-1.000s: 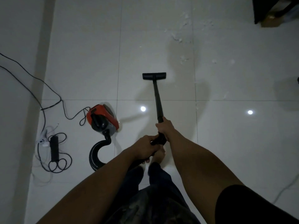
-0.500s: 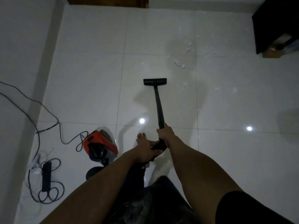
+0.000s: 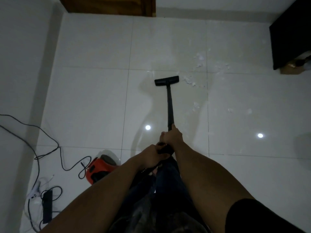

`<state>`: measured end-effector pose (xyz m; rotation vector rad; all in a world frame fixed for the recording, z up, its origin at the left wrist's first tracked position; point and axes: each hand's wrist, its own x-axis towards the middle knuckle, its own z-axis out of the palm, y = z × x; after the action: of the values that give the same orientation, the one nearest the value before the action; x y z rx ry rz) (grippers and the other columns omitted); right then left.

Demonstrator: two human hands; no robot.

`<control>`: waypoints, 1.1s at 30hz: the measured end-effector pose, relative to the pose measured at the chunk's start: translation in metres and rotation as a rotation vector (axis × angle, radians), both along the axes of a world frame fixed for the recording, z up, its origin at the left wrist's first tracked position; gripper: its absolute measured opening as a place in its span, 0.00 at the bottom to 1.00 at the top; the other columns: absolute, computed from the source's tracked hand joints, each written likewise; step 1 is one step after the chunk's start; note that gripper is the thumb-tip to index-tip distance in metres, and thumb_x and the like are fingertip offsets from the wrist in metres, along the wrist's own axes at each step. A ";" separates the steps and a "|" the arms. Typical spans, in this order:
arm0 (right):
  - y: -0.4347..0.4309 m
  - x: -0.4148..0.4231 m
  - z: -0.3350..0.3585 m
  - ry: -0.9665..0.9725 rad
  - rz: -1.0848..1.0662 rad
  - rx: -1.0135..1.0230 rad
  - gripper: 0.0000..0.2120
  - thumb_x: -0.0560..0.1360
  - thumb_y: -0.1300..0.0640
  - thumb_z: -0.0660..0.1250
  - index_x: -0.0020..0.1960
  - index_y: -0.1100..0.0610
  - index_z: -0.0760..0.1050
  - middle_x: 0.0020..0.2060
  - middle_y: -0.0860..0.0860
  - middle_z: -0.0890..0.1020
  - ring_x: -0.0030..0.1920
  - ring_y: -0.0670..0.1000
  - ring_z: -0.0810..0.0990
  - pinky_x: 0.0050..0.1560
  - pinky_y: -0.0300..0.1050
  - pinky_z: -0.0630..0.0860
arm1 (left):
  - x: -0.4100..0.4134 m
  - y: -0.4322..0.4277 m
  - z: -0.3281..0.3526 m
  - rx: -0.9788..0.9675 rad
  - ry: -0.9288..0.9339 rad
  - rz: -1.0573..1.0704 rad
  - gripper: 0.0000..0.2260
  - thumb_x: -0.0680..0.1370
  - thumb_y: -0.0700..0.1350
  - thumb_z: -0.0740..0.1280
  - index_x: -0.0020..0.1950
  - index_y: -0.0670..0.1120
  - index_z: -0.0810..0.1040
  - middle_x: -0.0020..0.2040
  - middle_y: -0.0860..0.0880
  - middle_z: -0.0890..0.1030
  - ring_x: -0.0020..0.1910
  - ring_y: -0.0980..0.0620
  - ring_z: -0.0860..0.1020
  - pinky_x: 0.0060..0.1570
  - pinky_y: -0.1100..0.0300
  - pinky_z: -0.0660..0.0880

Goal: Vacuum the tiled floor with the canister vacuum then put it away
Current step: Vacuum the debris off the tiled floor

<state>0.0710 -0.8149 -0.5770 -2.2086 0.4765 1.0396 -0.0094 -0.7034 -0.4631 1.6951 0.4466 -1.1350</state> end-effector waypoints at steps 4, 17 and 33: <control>0.019 0.058 -0.003 0.034 -0.072 -0.018 0.35 0.80 0.59 0.60 0.82 0.48 0.49 0.67 0.59 0.75 0.60 0.59 0.78 0.57 0.49 0.77 | 0.057 0.012 0.000 -0.001 0.004 0.081 0.18 0.82 0.51 0.64 0.66 0.41 0.77 0.35 0.48 0.79 0.23 0.59 0.76 0.23 0.66 0.72; 0.049 0.226 0.004 0.041 -0.014 0.014 0.34 0.81 0.58 0.59 0.82 0.51 0.48 0.70 0.59 0.73 0.62 0.58 0.77 0.48 0.42 0.71 | 0.216 0.040 -0.015 0.004 -0.058 0.150 0.11 0.82 0.47 0.66 0.63 0.45 0.78 0.40 0.50 0.81 0.32 0.60 0.77 0.34 0.69 0.73; 0.144 0.380 0.005 -0.002 0.052 0.042 0.29 0.80 0.56 0.62 0.79 0.56 0.59 0.65 0.57 0.75 0.61 0.59 0.78 0.59 0.51 0.77 | 0.360 0.137 -0.008 0.016 -0.081 0.149 0.08 0.81 0.52 0.67 0.51 0.48 0.78 0.31 0.47 0.79 0.26 0.47 0.77 0.26 0.58 0.74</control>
<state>0.4511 -0.6707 -0.5717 -2.1952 0.3954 1.0646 0.3502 -0.5661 -0.4713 1.6862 0.5233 -0.9542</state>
